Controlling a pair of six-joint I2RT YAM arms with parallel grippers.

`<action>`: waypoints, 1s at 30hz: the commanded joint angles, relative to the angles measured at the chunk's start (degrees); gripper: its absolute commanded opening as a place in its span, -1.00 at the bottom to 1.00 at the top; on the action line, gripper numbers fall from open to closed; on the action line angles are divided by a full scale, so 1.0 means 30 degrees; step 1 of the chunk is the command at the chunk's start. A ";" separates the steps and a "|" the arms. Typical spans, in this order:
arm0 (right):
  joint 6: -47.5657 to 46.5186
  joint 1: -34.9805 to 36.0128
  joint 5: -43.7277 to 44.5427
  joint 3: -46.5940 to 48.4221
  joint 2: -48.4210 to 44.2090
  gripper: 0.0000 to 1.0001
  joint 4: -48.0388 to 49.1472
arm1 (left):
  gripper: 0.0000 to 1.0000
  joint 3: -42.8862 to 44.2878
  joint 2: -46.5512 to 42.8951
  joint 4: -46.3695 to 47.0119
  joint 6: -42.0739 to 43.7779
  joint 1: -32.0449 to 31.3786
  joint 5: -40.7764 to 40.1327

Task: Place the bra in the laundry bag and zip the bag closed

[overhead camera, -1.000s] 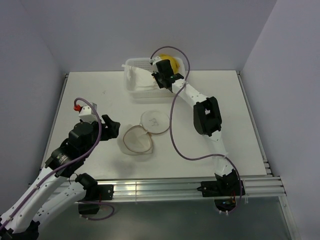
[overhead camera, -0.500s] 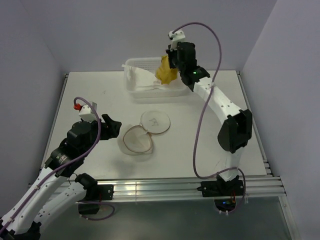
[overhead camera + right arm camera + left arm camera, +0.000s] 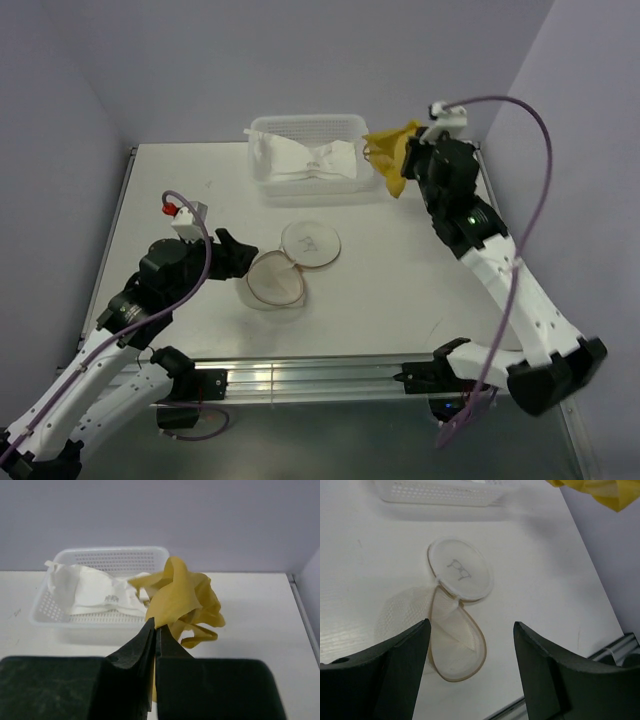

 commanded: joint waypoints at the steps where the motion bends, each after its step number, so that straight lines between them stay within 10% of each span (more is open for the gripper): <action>1: 0.2755 -0.0057 0.1447 -0.3024 -0.4083 -1.00 -0.1402 | 0.47 -0.0103 0.0665 0.1964 -0.0191 0.0061 0.2462; 7: 0.5018 0.0002 -0.1981 -0.7570 -0.5761 -0.82 -0.2958 | 0.47 0.0102 0.3034 0.3781 -0.1100 -0.0844 0.4519; 10: 0.5778 0.0118 -0.3156 -0.8477 -0.5699 -0.38 -0.3781 | 0.49 0.0511 0.4848 0.4661 -0.1481 -0.2220 0.4638; 14: 0.6541 0.0119 -0.4735 -1.1548 -0.9204 0.70 -0.2932 | 0.49 0.1126 0.7460 0.5481 -0.1570 -0.4590 0.3438; 21: 0.8238 0.0119 -0.2777 -1.3312 -1.3138 0.48 -0.3489 | 0.47 0.4082 1.3259 0.7532 -0.0312 -0.6880 0.1943; 30: 0.9354 0.0090 -0.0080 -1.4135 -1.7768 -0.26 -0.4190 | 0.43 0.9562 2.2015 0.5163 0.0073 -0.8289 -0.0752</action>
